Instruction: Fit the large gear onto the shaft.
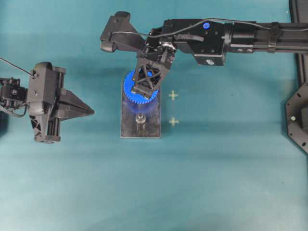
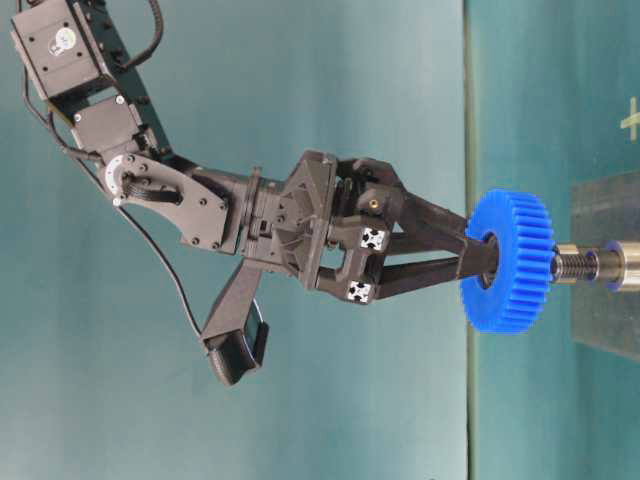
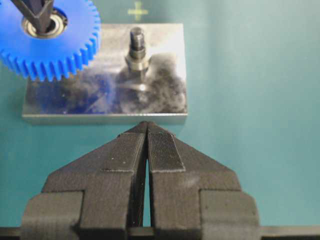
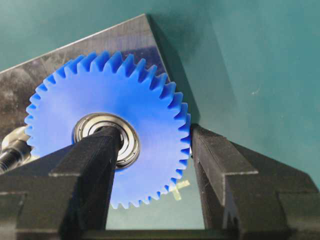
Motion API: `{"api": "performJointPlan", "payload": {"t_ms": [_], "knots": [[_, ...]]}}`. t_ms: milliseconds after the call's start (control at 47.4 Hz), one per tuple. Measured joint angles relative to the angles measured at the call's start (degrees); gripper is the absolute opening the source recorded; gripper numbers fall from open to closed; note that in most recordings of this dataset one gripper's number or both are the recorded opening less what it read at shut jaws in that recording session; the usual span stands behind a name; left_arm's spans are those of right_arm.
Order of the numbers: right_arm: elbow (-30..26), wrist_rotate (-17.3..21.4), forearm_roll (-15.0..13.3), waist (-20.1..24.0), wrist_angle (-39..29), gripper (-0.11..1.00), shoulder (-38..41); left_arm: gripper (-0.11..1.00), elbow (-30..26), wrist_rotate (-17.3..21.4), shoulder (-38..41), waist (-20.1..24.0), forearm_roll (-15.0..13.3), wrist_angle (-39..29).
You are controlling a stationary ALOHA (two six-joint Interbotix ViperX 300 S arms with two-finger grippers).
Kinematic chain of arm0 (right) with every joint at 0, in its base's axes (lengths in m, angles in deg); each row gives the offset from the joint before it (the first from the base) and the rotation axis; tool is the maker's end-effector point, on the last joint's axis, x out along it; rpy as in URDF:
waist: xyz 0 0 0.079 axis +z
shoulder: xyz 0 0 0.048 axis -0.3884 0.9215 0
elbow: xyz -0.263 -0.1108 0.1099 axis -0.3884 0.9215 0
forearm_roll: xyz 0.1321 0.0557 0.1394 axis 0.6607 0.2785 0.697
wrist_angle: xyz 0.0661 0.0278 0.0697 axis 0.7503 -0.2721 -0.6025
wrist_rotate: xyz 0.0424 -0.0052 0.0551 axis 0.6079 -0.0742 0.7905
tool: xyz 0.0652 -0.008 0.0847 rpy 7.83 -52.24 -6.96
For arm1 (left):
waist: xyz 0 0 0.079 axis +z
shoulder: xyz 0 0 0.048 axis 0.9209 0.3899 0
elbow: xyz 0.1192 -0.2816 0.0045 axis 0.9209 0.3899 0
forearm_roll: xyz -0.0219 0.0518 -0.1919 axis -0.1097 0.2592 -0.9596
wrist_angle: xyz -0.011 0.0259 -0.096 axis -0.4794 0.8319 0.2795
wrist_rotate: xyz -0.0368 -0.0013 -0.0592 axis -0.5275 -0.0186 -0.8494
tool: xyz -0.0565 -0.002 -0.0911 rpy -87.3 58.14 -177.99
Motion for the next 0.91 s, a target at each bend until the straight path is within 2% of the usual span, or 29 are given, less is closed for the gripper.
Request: {"api": "performJointPlan", "payload": {"t_ms": [780, 844, 907], "knots": [[-0.35, 0.0, 0.0, -0.26, -0.18, 0.49, 0.35, 0.0, 0.0, 0.0, 0.09, 0.0, 0.09, 0.35], [-0.44, 0.0, 0.0, -0.26, -0.35, 0.53, 0.35, 0.0, 0.0, 0.0, 0.0, 0.0, 0.0, 0.35], [-0.44, 0.0, 0.0, -0.26, -0.35, 0.63, 0.44, 0.0, 0.0, 0.0, 0.0, 0.0, 0.09, 0.35]]}}
